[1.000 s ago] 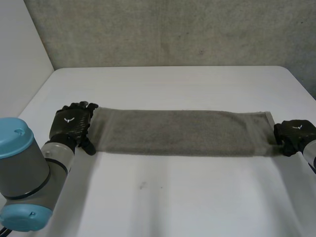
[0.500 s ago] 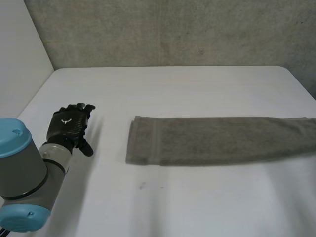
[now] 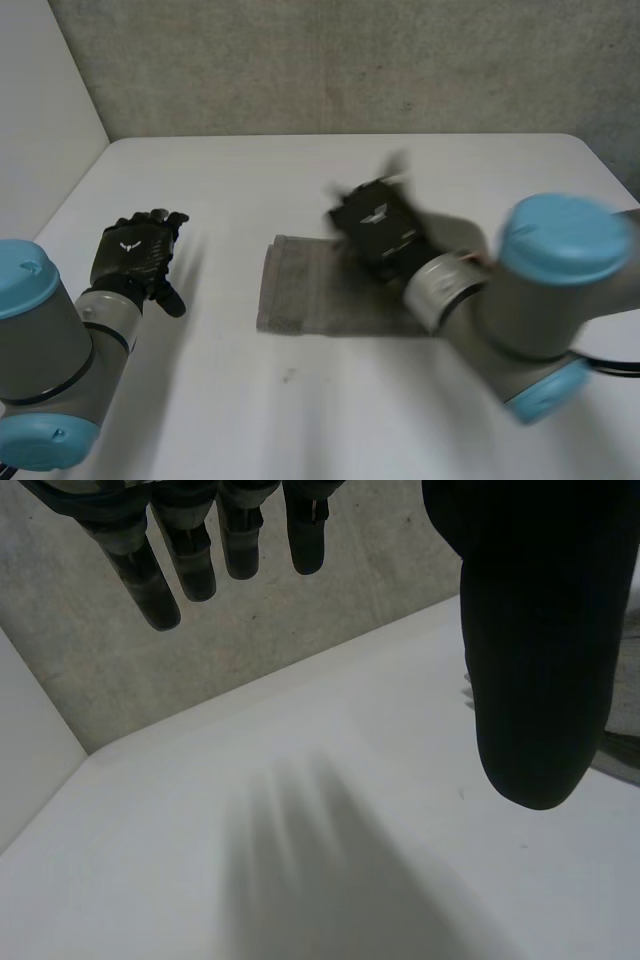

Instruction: Fold the towel.

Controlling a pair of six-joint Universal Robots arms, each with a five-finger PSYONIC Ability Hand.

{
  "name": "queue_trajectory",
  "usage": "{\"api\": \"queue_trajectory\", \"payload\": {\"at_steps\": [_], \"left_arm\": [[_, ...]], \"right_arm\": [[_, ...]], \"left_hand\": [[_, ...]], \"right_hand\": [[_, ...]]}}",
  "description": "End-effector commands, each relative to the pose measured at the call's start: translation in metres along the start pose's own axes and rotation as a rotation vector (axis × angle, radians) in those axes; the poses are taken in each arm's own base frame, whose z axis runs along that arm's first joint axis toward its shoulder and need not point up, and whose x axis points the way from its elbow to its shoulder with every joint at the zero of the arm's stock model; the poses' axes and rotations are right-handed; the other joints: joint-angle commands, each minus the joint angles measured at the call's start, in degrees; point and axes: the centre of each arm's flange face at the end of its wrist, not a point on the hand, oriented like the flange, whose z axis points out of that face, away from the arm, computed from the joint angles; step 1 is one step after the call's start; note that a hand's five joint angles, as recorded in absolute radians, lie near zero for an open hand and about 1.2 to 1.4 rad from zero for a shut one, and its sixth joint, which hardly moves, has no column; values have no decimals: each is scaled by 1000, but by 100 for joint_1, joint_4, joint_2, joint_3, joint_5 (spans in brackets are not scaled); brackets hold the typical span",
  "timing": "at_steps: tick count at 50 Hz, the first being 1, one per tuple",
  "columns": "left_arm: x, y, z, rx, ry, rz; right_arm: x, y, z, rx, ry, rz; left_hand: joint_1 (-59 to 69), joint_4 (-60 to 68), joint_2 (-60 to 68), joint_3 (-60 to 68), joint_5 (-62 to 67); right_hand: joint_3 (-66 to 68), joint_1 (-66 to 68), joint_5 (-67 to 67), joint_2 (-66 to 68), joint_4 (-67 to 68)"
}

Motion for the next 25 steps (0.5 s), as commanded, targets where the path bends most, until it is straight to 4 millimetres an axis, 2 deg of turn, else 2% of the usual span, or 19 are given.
{"api": "queue_trajectory", "payload": {"at_steps": [1, 3, 7, 8, 9, 10, 11, 12, 13, 15, 16, 17, 18, 19, 21, 22, 23, 24, 25], "left_arm": [[0, 1, 0, -2, 0, 0], [0, 1, 0, -2, 0, 0], [0, 0, 0, 0, -2, 0], [0, 1, 0, -2, -2, 0], [0, 1, 0, -3, -1, 0], [0, 1, 0, -3, -1, 0], [0, 2, 0, -6, 0, 1], [1, 3, 0, -9, 2, 1], [1, 3, 0, -9, 2, 1], [2, 3, 0, -10, 6, 3], [4, 3, -2, -8, 14, 6], [4, 3, -2, -8, 14, 6], [5, 2, -2, -4, 17, 7], [5, -1, -2, 4, 19, 6], [8, -4, -2, 17, 30, 5], [12, -9, -4, 34, 41, 8], [12, -9, -4, 34, 42, 8], [19, -15, -5, 57, 62, 9], [28, -22, -7, 83, 88, 11]], "right_arm": [[-74, 14, 16, -5, -166, 1], [-98, 19, 18, -5, -216, 1], [-112, 23, 19, -11, -243, -1], [-112, 24, 20, -17, -236, -1], [-112, 24, 20, -17, -236, -1], [-109, 24, 20, -30, -216, -3], [-109, 24, 20, -30, -216, -3], [-103, 21, 20, -46, -176, -4], [-103, 21, 20, -46, -176, -4], [-77, -1, 14, -49, -58, 8], [-77, -2, 14, -49, -58, 8], [-61, -9, 11, -51, -12, 37], [-40, -10, 8, -64, 36, 84], [-40, -10, 7, -64, 36, 84], [-2, -6, -2, -100, 116, 186], [-1, -6, -2, -101, 116, 186], [11, -4, -8, -116, 137, 226], [21, 2, -14, -142, 150, 265], [21, 2, -14, -143, 150, 265]], "left_hand": [[-24, 44, 54, 43, -193], [-24, 44, 54, 43, -193], [-24, 44, 54, 43, -193], [-24, 44, 54, 43, -193], [-24, 44, 54, 43, -193], [-24, 44, 54, 43, -193], [-24, 44, 54, 43, -193], [-24, 44, 54, 43, -193], [-24, 44, 54, 43, -193], [-24, 44, 54, 43, -193], [-24, 44, 54, 43, -193], [-24, 44, 54, 43, -193], [-24, 44, 54, 43, -193], [-24, 44, 54, 43, -193], [-24, 44, 54, 43, -193], [-24, 44, 54, 43, -193], [-24, 44, 54, 43, -193], [-24, 44, 54, 43, -193], [-24, 44, 54, 43, -193]], "right_hand": [[1204, 2603, 1363, 1256, 1178], [1204, 2603, 1363, 1256, 1178], [1204, 2603, 1363, 1256, 1178], [-639, 761, -479, -587, -664], [-657, 742, -498, -605, -683], [-4687, -3288, -4528, -4635, -4713], [-4728, -3328, -4568, -4675, -4753], [-5796, -4397, -5637, -5744, -5822], [-5796, -4397, -5637, -5744, -5822], [-5796, -4397, -5637, -5744, -5822], [-5796, -4397, -5637, -5744, -5822], [-5796, -4397, -5637, -5744, -5822], [-5796, -4397, -5637, -5744, -5822], [-5796, -4397, -5637, -5744, -5822], [-5796, -4397, -5637, -5744, -5822], [-5796, -4397, -5637, -5744, -5822], [-5796, -4397, -5637, -5744, -5822], [-5796, -4397, -5637, -5744, -5822], [-5796, -4397, -5637, -5744, -5822]]}}
